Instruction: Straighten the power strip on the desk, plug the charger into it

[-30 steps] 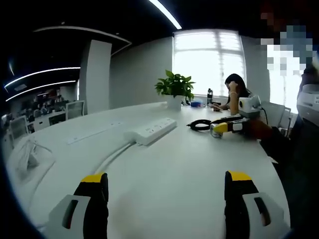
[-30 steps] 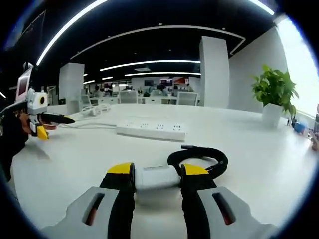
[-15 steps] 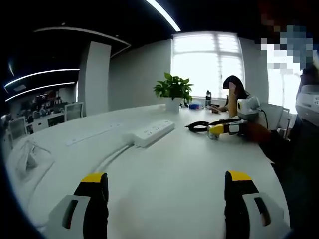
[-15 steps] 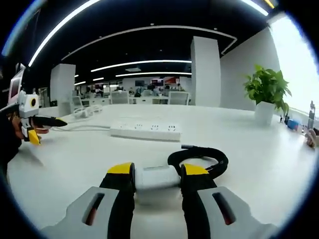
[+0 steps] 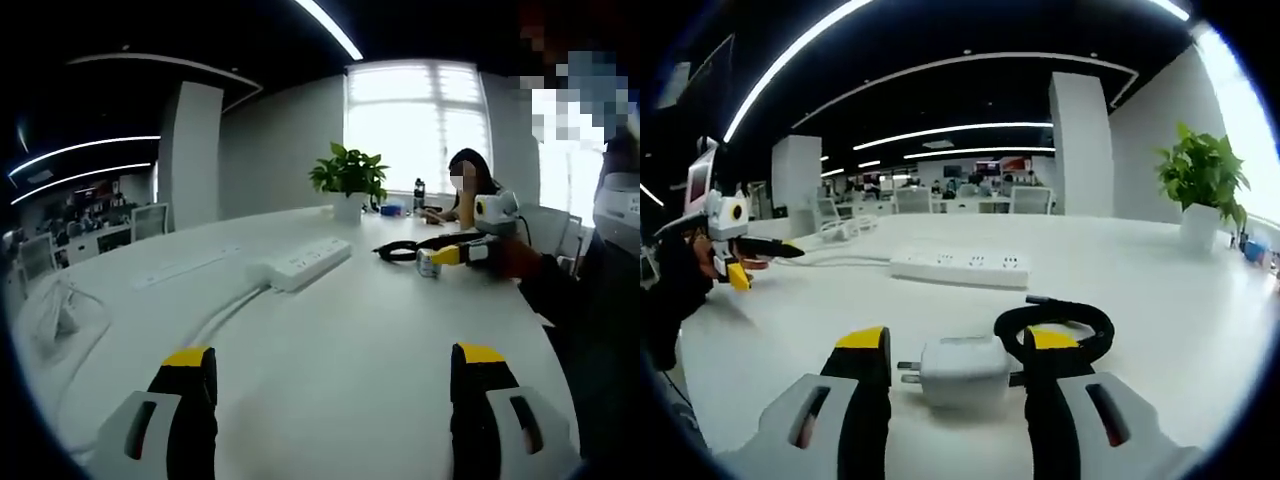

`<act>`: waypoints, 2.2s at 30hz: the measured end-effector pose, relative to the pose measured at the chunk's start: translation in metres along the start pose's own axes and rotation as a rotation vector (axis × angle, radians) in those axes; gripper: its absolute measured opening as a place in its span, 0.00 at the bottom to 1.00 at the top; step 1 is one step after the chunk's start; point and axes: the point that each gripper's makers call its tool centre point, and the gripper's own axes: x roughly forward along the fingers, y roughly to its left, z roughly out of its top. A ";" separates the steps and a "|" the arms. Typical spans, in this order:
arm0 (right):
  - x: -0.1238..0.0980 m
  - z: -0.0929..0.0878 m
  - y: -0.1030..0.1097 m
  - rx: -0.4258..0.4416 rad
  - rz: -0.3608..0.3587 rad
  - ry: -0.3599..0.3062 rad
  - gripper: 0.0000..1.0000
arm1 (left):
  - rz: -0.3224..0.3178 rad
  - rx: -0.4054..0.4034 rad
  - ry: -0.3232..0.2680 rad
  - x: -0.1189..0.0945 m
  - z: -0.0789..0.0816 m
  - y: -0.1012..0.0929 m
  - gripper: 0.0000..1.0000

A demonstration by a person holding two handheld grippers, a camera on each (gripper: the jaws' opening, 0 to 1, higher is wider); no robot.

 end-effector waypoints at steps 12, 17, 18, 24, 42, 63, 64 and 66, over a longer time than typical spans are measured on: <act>-0.013 0.003 0.015 -0.125 0.352 -0.039 0.52 | 0.009 -0.010 0.003 -0.001 -0.001 -0.001 0.99; -0.014 -0.002 0.016 -0.188 0.435 -0.027 0.54 | 0.009 -0.011 0.006 -0.001 -0.001 -0.004 0.99; -0.015 0.000 0.018 -0.176 0.464 -0.034 0.55 | 0.007 -0.011 0.008 -0.001 -0.001 -0.004 0.99; -0.024 0.003 0.015 -0.218 0.598 -0.050 0.54 | 0.012 -0.011 0.018 -0.001 -0.003 -0.005 0.99; -0.011 -0.003 0.002 -0.304 0.833 -0.003 0.50 | 0.012 -0.013 0.033 0.005 0.000 -0.013 0.99; -0.001 -0.007 0.009 -0.337 0.871 0.003 0.42 | 0.025 -0.015 0.046 0.008 0.000 -0.013 0.99; -0.001 -0.008 0.009 -0.340 0.872 0.003 0.42 | 0.024 -0.016 0.046 0.008 0.000 -0.013 0.99; 0.000 -0.009 0.009 -0.348 0.867 0.009 0.40 | 0.025 -0.020 0.046 0.009 -0.001 -0.013 0.99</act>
